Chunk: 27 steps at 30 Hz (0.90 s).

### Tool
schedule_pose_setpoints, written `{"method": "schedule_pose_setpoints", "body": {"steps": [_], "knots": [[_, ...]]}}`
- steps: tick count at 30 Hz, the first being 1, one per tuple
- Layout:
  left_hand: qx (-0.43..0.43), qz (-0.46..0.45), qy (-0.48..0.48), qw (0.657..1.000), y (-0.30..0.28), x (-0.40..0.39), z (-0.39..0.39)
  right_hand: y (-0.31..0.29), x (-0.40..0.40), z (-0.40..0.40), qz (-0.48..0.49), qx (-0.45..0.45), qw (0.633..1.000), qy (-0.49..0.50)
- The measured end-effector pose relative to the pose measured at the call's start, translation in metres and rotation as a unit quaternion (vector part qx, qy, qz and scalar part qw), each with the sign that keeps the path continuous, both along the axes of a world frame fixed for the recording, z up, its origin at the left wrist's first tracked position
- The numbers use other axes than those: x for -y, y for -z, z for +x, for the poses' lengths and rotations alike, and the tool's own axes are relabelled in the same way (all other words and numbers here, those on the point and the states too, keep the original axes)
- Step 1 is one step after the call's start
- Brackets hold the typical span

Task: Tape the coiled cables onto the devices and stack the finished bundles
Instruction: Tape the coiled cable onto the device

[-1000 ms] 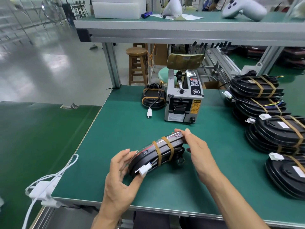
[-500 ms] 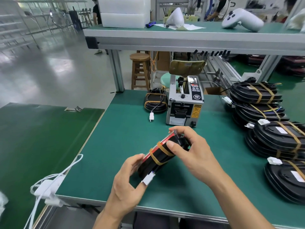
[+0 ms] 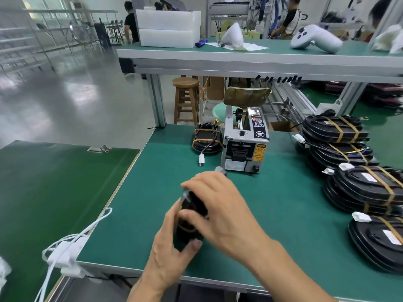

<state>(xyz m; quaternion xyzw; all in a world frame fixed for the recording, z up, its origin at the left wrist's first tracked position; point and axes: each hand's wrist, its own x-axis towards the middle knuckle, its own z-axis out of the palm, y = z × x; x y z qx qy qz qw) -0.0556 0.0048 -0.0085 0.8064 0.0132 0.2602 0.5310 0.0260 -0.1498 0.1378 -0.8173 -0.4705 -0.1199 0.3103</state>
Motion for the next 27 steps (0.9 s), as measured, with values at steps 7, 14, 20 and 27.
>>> {"method": "schedule_pose_setpoints", "body": {"steps": [7, 14, 20, 27], "knots": [[0.026, -0.003, -0.060, 0.998, 0.019, -0.004, 0.007, -0.003, -0.014, -0.016, -0.005, 0.037, 0.999, -0.033], [0.047, -0.094, -0.067, 0.992, 0.025, -0.012, 0.011, 0.012, 0.016, 0.060, 0.321, -0.249, 0.878, 0.254], [0.034, -0.111, -0.054, 0.992, 0.033, -0.017, 0.014, 0.042, 0.019, 0.134, 0.292, -0.380, 0.796, 0.369], [0.041, -0.133, -0.039, 0.989, 0.036, -0.018, 0.013, 0.047, -0.001, 0.163, 0.320, -0.380, 0.773, 0.394]]}}
